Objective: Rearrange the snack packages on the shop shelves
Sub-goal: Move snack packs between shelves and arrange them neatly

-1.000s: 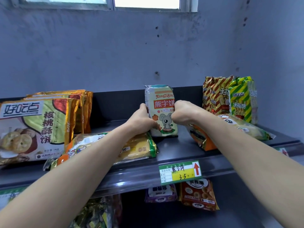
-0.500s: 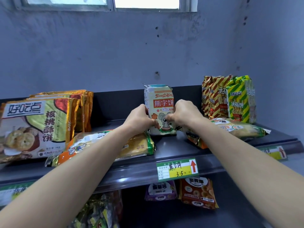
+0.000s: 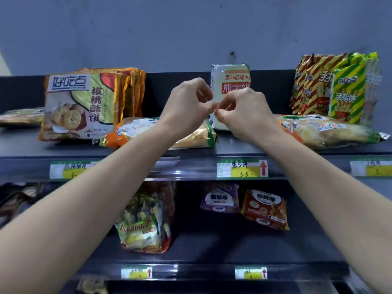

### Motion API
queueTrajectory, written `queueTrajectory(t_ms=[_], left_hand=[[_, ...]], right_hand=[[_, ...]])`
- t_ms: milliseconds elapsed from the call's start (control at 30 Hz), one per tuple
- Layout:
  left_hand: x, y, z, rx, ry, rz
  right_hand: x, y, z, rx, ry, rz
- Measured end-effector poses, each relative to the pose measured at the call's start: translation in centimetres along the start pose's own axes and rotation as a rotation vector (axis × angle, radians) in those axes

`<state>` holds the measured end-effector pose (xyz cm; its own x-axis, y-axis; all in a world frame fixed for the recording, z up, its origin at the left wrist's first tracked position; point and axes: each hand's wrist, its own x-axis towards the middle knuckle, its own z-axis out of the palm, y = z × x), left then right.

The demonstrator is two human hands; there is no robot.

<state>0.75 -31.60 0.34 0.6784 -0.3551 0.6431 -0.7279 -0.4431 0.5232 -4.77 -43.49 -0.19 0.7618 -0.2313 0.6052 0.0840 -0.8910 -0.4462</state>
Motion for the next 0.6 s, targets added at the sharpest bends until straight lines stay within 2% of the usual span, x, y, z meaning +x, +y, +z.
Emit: queueTrajectory(t_ms=[433,600], left_hand=[[-8.1,-2.3,-7.0,-0.148,-0.066,-0.026],[-11.7,-6.8,-12.1,-0.165,-0.113,-0.078]], right_hand=[[-6.1,-6.7,1.6,0.065,-0.03,-0.088],[-9.0,-12.7,6.1,0.086,-0.145,-0.088]])
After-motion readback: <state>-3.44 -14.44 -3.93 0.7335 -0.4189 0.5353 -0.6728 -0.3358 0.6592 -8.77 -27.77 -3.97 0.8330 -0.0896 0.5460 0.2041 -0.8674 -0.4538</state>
